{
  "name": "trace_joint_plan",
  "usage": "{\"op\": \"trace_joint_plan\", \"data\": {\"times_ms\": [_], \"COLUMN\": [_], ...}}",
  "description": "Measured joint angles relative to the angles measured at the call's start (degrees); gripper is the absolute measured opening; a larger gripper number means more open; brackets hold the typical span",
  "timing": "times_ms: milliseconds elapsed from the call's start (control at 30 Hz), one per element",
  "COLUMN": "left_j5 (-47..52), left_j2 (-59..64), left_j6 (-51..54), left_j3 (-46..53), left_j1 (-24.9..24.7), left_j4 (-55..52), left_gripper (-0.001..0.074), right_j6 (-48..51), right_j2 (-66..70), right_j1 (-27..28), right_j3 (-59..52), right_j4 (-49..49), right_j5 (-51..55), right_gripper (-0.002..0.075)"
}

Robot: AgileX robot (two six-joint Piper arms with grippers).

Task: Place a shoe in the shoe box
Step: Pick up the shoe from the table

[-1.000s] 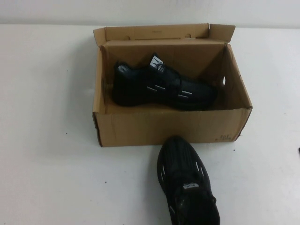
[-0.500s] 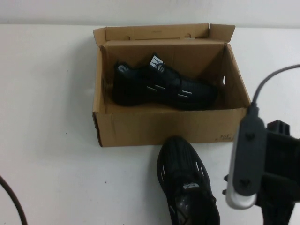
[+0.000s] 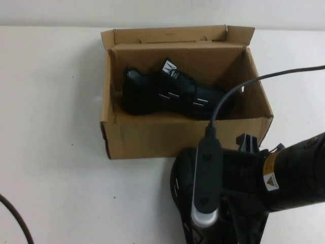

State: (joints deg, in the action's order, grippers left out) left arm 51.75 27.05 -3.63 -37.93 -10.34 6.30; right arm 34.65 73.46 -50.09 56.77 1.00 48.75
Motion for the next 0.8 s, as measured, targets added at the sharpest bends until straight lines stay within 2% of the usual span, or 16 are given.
{"op": "trace_joint_plan", "data": {"times_ms": [233,500,800], "left_j5": [3.5,5.2,4.2], "left_j2": [0.0,0.0,0.0], "left_j6": [0.0,0.1,0.5], "left_j3": [0.0,0.0,0.0], "left_j1": [0.0,0.0,0.0], "left_j4": [0.2,0.2,0.2], "left_gripper": [-0.0003,-0.0003,-0.0003], "right_j6": [0.0,0.0,0.0], "right_j2": [0.0,0.0,0.0], "right_j1": [0.0,0.0,0.0], "right_j3": [1.8,1.8,1.8], "right_j4": [1.7,2.2,8.9], "right_j5": [-1.1,-1.6,-2.0], "right_gripper": [0.0183,0.0009,-0.0015]}}
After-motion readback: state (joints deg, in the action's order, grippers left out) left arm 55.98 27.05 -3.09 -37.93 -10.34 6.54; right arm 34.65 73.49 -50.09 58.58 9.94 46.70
